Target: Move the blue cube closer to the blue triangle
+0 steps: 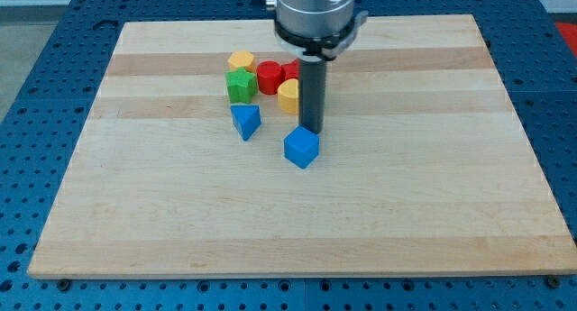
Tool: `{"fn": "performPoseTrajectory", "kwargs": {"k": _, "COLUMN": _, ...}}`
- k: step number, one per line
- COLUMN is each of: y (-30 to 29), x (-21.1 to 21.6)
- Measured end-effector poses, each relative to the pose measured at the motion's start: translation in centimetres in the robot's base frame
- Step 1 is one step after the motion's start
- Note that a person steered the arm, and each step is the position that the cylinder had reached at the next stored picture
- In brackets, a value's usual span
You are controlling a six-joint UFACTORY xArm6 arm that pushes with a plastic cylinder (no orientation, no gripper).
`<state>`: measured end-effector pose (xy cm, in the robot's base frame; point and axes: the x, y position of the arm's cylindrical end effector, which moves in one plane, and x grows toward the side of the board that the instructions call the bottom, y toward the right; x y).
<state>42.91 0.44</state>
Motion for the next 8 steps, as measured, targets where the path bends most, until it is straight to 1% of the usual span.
{"fn": "performPoseTrajectory", "kwargs": {"k": 1, "y": 0.6, "x": -0.3}}
{"fn": "performPoseTrajectory", "kwargs": {"k": 2, "y": 5.2, "x": 0.2}}
{"fn": "performPoseTrajectory", "kwargs": {"k": 3, "y": 6.2, "x": 0.4}}
{"fn": "performPoseTrajectory", "kwargs": {"k": 4, "y": 3.1, "x": 4.9}}
{"fn": "performPoseTrajectory", "kwargs": {"k": 6, "y": 2.4, "x": 5.2}}
{"fn": "performPoseTrajectory", "kwargs": {"k": 7, "y": -0.2, "x": 3.4}}
{"fn": "performPoseTrajectory", "kwargs": {"k": 8, "y": -1.5, "x": 2.8}}
